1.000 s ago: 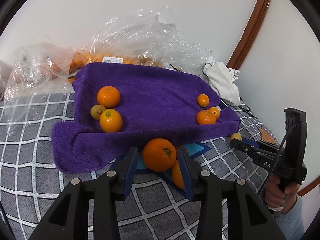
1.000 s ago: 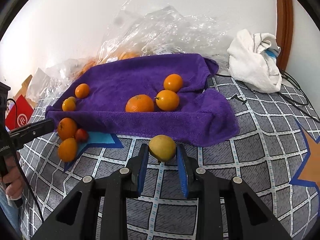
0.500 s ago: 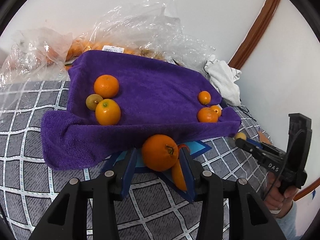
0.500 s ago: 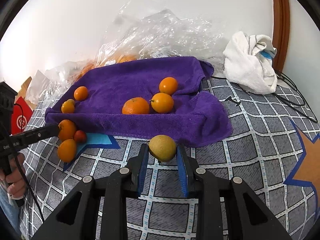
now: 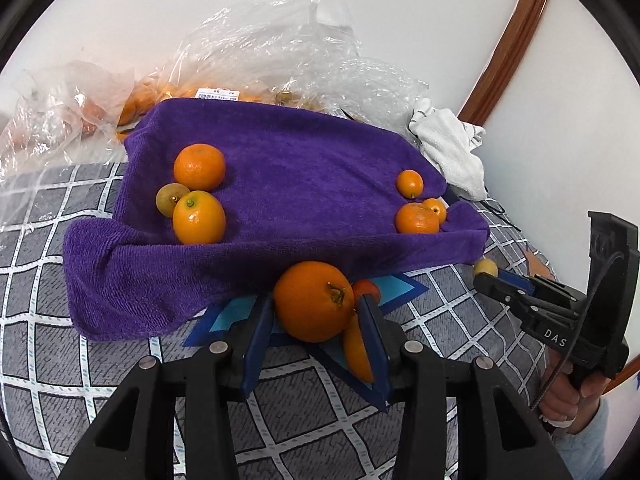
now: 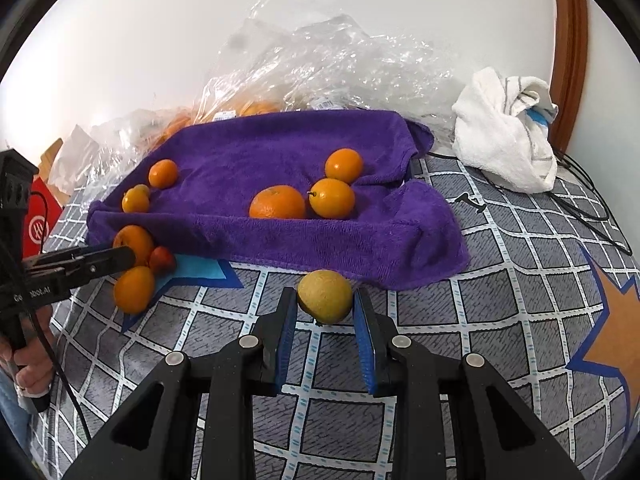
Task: Organize fruits
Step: 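Hold the pear and the large orange lifted above the cover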
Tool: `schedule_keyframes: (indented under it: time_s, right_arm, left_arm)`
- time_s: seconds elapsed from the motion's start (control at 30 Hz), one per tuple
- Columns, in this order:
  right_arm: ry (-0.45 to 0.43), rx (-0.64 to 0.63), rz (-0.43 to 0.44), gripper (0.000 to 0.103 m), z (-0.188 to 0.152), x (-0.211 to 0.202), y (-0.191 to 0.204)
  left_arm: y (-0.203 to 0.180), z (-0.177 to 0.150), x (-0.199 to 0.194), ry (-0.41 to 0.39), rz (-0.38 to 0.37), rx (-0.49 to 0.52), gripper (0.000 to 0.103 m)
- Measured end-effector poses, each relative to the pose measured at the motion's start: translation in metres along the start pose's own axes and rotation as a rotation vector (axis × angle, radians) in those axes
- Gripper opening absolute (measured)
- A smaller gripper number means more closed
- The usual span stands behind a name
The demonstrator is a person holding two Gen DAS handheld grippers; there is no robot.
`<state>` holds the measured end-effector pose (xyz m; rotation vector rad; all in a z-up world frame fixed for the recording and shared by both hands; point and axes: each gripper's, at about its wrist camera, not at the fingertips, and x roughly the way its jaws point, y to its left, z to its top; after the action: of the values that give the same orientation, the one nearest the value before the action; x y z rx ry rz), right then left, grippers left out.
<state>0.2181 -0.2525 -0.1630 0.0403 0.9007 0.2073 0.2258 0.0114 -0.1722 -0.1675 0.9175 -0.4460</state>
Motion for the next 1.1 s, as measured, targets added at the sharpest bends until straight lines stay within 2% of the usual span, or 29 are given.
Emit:
schedule_keyframes:
  time_s: [0.47,0.67,0.77,0.8,0.83,0.93,0.97,1.0,1.1]
  right_arm:
    - [0.010,0.023,-0.004,0.028,0.000,0.005,-0.007]
    - [0.008,0.027,-0.004,0.028,0.000,0.004,-0.008]
    - [0.004,0.017,-0.004,0.028,0.000,0.003,-0.005]
    - [0.004,0.013,-0.002,0.028,0.000,0.002,-0.004]
    - [0.005,0.011,-0.002,0.028,-0.001,0.002,-0.003]
    - [0.008,0.000,-0.002,0.028,0.000,0.002,0.000]
    - [0.008,-0.002,-0.001,0.028,0.000,0.003,0.001]
    - [0.008,-0.002,-0.001,0.028,0.000,0.002,0.001]
    - [0.006,-0.003,0.001,0.028,0.000,0.002,0.000]
  left_arm:
    - [0.000,0.000,-0.010,-0.036,0.022,-0.003,0.037]
    - [0.001,0.001,-0.007,-0.031,0.010,-0.014,0.036]
    - [0.007,0.003,-0.001,0.001,-0.017,-0.051,0.044]
    - [0.010,0.003,0.003,0.029,-0.031,-0.068,0.052]
    - [0.013,0.003,0.007,0.040,-0.056,-0.089,0.055]
    - [0.014,0.003,0.005,0.028,-0.063,-0.098,0.052]
    - [0.013,0.002,0.004,0.023,-0.058,-0.099,0.049]
    - [0.012,0.002,0.005,0.024,-0.050,-0.094,0.041]
    - [0.010,0.001,0.003,0.017,-0.064,-0.088,0.040]
